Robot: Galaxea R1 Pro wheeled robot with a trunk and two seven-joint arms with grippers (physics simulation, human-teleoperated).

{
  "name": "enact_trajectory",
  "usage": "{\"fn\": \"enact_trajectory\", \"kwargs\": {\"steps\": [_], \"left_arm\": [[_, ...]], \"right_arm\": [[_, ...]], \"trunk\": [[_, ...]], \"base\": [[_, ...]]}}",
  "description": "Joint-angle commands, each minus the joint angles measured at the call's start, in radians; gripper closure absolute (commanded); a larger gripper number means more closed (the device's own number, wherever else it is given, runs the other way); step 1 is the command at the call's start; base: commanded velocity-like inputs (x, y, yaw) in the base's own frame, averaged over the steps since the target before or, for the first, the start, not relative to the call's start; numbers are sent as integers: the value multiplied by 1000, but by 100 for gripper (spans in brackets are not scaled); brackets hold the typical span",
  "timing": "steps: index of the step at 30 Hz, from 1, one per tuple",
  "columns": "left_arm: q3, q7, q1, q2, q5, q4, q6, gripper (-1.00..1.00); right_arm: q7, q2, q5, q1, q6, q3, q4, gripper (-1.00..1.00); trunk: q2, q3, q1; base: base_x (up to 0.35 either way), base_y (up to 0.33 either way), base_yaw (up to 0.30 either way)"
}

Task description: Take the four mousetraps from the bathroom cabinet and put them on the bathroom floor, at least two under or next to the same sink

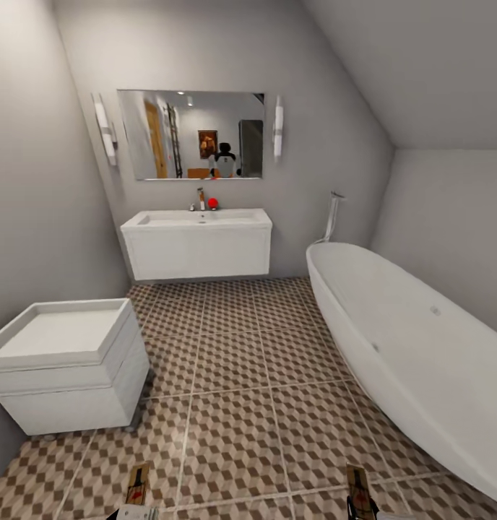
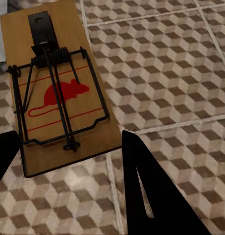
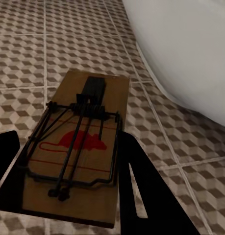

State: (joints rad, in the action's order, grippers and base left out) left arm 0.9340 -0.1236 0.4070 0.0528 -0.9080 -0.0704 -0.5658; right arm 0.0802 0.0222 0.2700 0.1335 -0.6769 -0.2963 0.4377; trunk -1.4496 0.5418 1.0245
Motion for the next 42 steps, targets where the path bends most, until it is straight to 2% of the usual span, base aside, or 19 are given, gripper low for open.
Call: {"fn": "enact_trajectory", "kwargs": {"steps": [1, 21, 30, 42], "left_arm": [[4, -5, 1, -1, -6, -3, -3, 100], [5, -5, 1, -1, -6, -3, -3, 100], [4, -5, 1, -1, -6, -3, -3, 100], [5, -5, 1, -1, -6, -3, -3, 100]], "right_arm": [[6, 1, 11, 0, -3, -4, -1, 100], [6, 1, 11, 0, -3, -4, -1, 100], [6, 1, 11, 1, -3, -4, -1, 100], [6, 1, 11, 1, -3, -3, -1, 100]], "trunk": [[0, 1, 1], [0, 1, 1], [0, 1, 1], [0, 1, 1]], "base": [[326, -125, 37], [326, -118, 7], [326, -15, 115], [325, 0, 11]]}}
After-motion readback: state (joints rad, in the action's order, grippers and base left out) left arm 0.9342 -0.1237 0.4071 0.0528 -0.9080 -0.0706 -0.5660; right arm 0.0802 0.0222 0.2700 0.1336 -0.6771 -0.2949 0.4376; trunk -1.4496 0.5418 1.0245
